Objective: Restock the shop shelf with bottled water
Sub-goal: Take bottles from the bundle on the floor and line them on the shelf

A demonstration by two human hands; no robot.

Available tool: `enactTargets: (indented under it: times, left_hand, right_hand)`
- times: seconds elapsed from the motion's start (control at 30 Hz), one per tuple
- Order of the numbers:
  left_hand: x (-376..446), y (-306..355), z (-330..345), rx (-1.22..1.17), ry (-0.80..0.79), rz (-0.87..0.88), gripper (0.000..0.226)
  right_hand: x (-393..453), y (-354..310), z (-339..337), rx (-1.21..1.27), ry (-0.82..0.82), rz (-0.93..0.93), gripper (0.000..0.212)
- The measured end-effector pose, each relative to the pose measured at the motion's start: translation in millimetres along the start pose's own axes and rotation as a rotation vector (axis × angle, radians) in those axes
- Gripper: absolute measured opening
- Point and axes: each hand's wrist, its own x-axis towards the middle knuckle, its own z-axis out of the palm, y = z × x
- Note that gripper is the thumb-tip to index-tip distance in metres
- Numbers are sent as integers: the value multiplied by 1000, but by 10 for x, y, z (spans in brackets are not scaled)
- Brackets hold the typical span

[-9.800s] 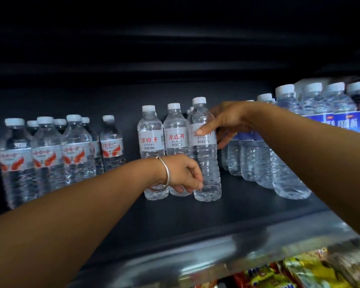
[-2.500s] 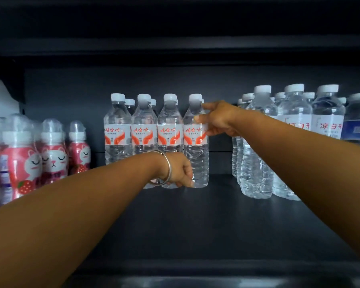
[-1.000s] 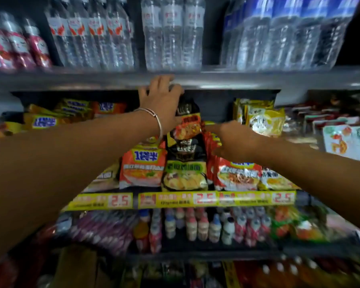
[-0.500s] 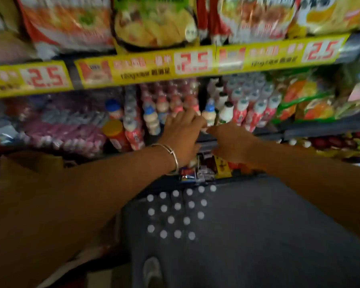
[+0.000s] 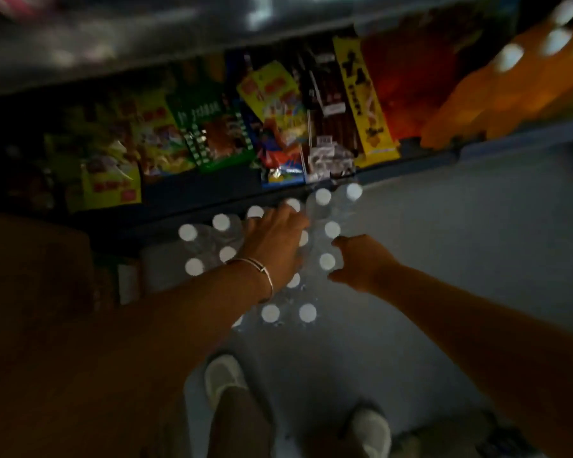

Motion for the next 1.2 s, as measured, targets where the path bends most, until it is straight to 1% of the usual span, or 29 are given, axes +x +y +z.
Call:
enactTargets:
  times: [0.1, 0.2, 0.33, 0.4, 0.47, 0.5, 0.63, 0.73, 0.9, 1.1, 1.2]
  left_hand:
    - [157, -127, 415, -15, -6, -4, 48]
    - [246, -205, 664, -26, -6, -5, 51]
    - [300, -280, 830, -15, 6, 11, 53]
    - [313, -319, 878, -19, 15, 12, 54]
    - [323, -348, 910, -22, 25, 21, 55]
    - [329, -355, 920, -19, 26, 25, 55]
    - [334, -348, 876, 14, 30, 30, 55]
    - [291, -286, 699, 23, 2, 41, 56]
    - [126, 9, 26, 52, -80, 47, 63]
    - [-243, 458, -1239, 100, -95, 46, 76]
    - [-502, 704, -2003, 122, -29, 74, 75]
  right_hand:
    - [312, 141, 442, 86, 8, 50, 66]
    - [526, 210, 748, 218, 85, 66, 74]
    - [661, 246, 994, 411, 254, 25, 60]
    - [693, 272, 1093, 389, 307, -15, 67]
    - [732, 297, 1180, 338, 320, -30, 78]
    - [747, 302, 1201, 337, 325, -27, 79]
    - [731, 295, 1114, 309, 338, -26, 67]
    - [566, 288, 889, 332, 357, -64, 60]
    - [35, 229, 178, 454, 342, -182, 65]
    - [-878, 28, -1090, 565, 325, -327, 71]
    - [-1459, -145, -1847, 579, 321, -441, 63]
